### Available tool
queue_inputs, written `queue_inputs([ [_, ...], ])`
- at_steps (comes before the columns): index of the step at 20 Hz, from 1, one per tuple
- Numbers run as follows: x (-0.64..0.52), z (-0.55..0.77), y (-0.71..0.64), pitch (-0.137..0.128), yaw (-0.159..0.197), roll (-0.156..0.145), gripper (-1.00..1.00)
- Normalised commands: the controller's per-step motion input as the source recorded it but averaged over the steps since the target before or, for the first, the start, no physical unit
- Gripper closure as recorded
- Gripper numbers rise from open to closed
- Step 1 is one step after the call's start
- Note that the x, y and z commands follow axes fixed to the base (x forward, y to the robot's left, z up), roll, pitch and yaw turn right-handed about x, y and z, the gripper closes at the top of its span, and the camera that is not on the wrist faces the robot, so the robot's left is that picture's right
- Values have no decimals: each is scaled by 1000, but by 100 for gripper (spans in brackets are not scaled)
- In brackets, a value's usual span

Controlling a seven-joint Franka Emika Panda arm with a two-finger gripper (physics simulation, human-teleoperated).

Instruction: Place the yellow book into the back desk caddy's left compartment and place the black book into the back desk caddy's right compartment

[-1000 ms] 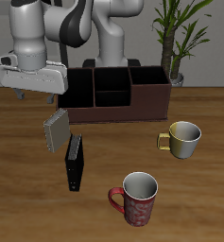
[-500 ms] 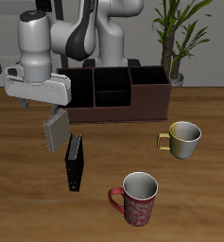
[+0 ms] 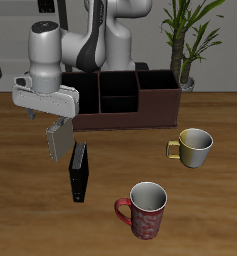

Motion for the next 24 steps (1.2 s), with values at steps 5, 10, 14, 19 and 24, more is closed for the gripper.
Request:
queue_inputs([
  [5,-57,-112,162,-1,-20,10,-100],
  [10,86,-225,57,37,-26,6,-100],
  [14,-9,-245,11,19,-30,15,-100],
  [19,-29,-325,11,53,-58,7,100],
  [24,-65,-99,11,21,-17,7,100],
])
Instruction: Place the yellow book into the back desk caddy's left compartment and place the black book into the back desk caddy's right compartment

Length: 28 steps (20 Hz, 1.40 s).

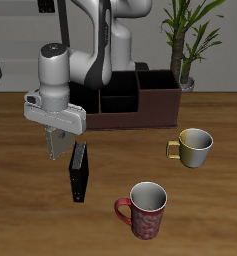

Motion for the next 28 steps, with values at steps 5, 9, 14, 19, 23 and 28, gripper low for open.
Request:
queue_inputs([
  [5,-84,310,63,-25,34,13,100],
  [9,-58,653,153,-41,76,16,100],
  [14,-75,802,101,-85,73,15,100],
  [19,-188,661,153,-56,102,33,100],
  [23,-218,480,173,-50,62,38,100],
  [28,-153,212,115,-22,30,20,100],
])
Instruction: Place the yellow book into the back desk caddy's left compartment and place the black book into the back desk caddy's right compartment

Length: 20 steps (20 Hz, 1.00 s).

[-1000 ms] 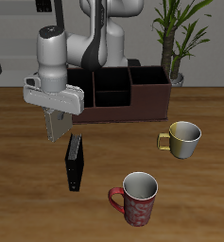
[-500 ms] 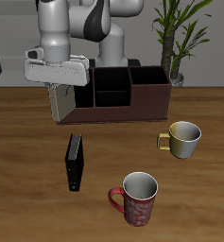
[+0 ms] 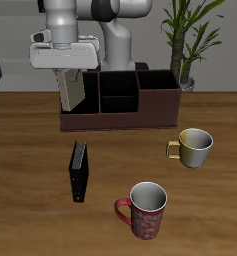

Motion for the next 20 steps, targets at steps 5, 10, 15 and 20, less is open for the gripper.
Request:
queue_inputs([
  [5,-233,172,256,-25,21,42,100],
  [10,-262,96,217,3,15,15,100],
  [15,-218,71,92,2,11,-6,100],
  [20,-182,43,76,8,-2,-16,100],
])
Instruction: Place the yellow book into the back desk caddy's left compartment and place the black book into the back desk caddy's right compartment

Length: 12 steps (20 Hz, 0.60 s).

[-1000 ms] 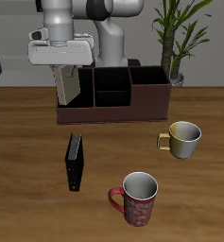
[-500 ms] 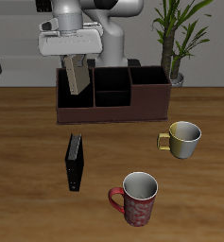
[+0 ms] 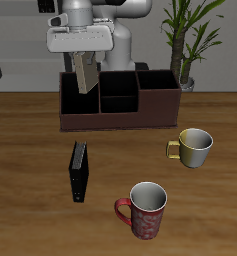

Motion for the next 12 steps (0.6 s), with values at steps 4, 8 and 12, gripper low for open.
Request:
queue_inputs([
  [4,-330,132,-40,-32,-5,17,100],
  [8,-339,30,-226,14,2,24,100],
  [12,-245,-62,-264,7,8,-14,100],
])
